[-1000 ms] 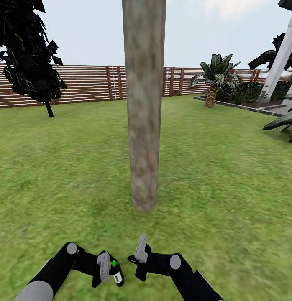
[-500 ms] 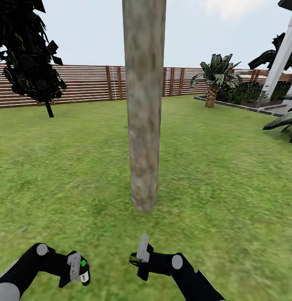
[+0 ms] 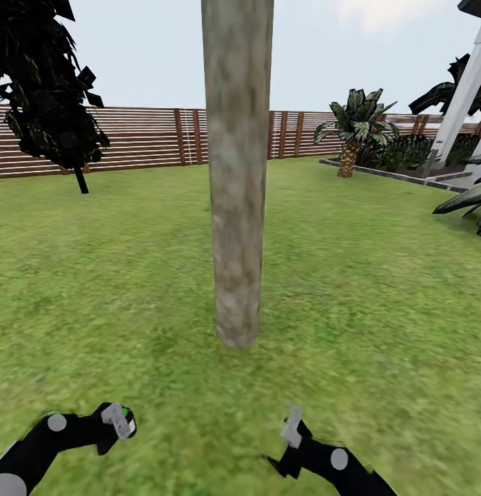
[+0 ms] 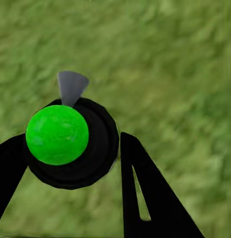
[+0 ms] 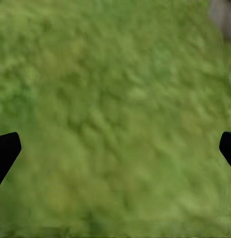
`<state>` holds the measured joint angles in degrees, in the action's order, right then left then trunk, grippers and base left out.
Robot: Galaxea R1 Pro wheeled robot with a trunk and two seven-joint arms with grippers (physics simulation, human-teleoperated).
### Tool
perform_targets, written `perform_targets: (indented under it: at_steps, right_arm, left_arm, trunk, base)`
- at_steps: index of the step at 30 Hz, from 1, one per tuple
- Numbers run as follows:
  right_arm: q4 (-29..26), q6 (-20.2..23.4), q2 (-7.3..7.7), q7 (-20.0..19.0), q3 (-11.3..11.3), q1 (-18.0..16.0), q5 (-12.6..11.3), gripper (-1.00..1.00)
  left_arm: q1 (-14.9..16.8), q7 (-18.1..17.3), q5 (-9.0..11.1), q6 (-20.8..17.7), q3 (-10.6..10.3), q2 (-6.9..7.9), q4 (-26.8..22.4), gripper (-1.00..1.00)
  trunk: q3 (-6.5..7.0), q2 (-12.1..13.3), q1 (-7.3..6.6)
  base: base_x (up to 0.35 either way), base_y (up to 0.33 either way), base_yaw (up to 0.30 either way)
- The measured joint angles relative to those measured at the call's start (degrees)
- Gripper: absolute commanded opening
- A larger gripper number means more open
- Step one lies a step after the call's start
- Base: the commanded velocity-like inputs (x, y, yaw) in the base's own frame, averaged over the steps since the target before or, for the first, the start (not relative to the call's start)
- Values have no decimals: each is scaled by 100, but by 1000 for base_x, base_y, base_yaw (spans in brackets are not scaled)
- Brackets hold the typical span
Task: In the garden, pick up the pesticide atomizer on the floor and spray pesticide onto both trees until each tree trunk is fully covered.
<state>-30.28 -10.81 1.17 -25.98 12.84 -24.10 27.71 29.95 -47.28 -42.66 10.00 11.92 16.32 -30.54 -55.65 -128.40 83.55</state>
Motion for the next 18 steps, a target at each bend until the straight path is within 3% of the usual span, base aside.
perform_targets:
  at_steps: [1, 3, 7, 8, 11, 12, 14, 15, 17, 18]
  right_arm:
    - [461, -147, 32, 506, -213, 3, 3, 100]
    - [1026, -524, 99, 1254, -400, 2, -10, 100]
    - [1738, -1149, 146, 2864, -580, 9, -29, 100]
    - [1878, -1227, 134, 3583, -714, 11, -50, 100]
    - [1997, -1301, 108, 4889, -1202, 17, -273, 100]
    - [2019, -1318, 102, 5268, -1456, 18, -497, 100]
    - [2033, -1322, 105, 5404, -1543, 19, -641, 100]
    - [2044, -1359, 107, 5467, -1597, 20, -753, 100]
    - [2050, -1572, 100, 5382, -1614, 25, -807, 100]
    - [2051, -1684, 97, 5296, -1618, 26, -817, 100]
  left_arm:
    - [-5, 609, -2, -9, 185, -180, 260, -100]
    - [-7, 1631, -4, -12, 362, -428, 655, -100]
    - [-9, 3609, 35, -7, 497, -844, 1398, -100]
    - [-10, 4114, 129, -6, 508, -1000, 1586, -100]
    - [-8, 4720, 476, -11, 515, -1300, 1827, -100]
    - [-8, 4916, 694, -21, 523, -1378, 1882, -100]
    - [-7, 4983, 866, -50, 537, -1390, 1905, -100]
    - [-7, 4998, 1153, -137, 536, -1378, 1920, -100]
    - [-10, 4907, 1538, -286, 511, -1375, 1933, -100]
    - [-15, 4836, 1632, -346, 505, -1372, 1935, -100]
  trunk:
    - [-1, 0, 0]
    - [0, 0, 0]
    - [0, 0, 0]
    - [0, 0, 0]
    - [1, 0, 0]
    - [1, 0, 0]
    - [1, 0, 0]
    - [1, 0, 0]
    - [1, 0, 0]
    - [1, 0, 0]
  base:
    - [0, 0, 0]
    - [0, 0, 0]
    - [0, 0, 0]
    - [0, 0, 0]
    - [0, 0, 0]
    - [0, 0, 0]
    - [0, 0, 0]
    - [0, 0, 0]
    - [0, 0, 0]
    - [0, 0, 0]
